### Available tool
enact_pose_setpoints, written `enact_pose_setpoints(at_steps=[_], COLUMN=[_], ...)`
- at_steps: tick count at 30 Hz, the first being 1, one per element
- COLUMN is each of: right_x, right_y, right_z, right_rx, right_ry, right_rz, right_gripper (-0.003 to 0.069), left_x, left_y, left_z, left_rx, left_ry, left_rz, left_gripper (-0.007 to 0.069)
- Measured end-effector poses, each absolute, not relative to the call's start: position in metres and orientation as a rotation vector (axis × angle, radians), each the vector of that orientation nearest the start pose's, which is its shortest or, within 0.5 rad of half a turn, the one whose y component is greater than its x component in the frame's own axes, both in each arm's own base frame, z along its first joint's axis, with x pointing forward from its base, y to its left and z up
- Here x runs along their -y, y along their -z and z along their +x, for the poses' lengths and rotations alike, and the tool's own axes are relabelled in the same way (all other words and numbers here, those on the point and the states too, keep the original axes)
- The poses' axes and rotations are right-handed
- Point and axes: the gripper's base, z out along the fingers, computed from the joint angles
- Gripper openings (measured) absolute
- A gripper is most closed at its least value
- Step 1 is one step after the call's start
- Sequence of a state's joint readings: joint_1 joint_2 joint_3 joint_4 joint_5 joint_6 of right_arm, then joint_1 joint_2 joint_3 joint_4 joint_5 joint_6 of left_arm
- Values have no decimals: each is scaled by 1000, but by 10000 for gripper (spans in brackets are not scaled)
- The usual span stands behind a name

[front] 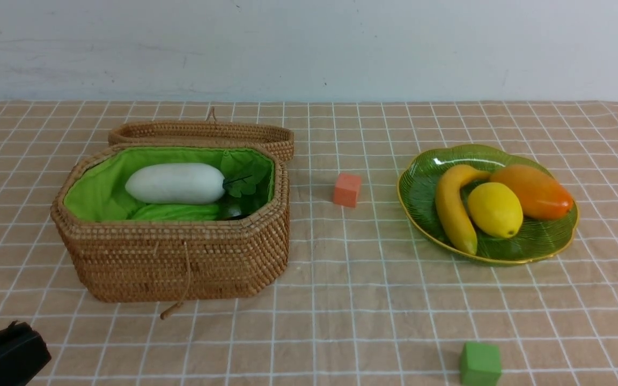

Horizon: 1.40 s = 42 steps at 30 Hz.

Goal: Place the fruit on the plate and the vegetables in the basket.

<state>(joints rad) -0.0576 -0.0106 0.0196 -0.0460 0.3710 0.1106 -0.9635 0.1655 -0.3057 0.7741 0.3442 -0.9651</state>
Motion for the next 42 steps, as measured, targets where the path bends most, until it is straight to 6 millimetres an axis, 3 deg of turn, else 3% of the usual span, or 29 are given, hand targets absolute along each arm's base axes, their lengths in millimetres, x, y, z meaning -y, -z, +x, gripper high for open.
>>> enact_pose_setpoints(at_steps=[10, 15, 22, 23, 24, 26, 32, 42], right_x=[5, 5, 5, 5, 5, 5, 5, 5], right_y=[-174, -174, -174, -174, -174, -174, -174, -174], right_z=[52, 52, 52, 52, 52, 52, 52, 52], right_rx=[-1858, -1858, -1858, -1858, -1858, -1858, -1858, -1859], right_ry=[9, 9, 11, 11, 11, 11, 12, 13], right_rz=[128, 127, 124, 124, 124, 124, 125, 124], right_gripper=[57, 64, 72, 76, 76, 82, 93, 106], left_x=[30, 21, 10, 8, 8, 7, 7, 7], left_y=[-283, -280, -248, -229, -227, -200, -169, -169], left_z=[51, 51, 46, 51, 51, 55, 52, 52], left_rx=[-1593, -1575, -1475, -1520, -1526, -1613, -1882, -1883], left_ry=[653, 477, 262, 219, 217, 220, 281, 359], left_rz=[370, 237, 48, -1, -6, -56, -163, -276], left_gripper=[71, -13, -13, -13, -13, -13, -13, -13])
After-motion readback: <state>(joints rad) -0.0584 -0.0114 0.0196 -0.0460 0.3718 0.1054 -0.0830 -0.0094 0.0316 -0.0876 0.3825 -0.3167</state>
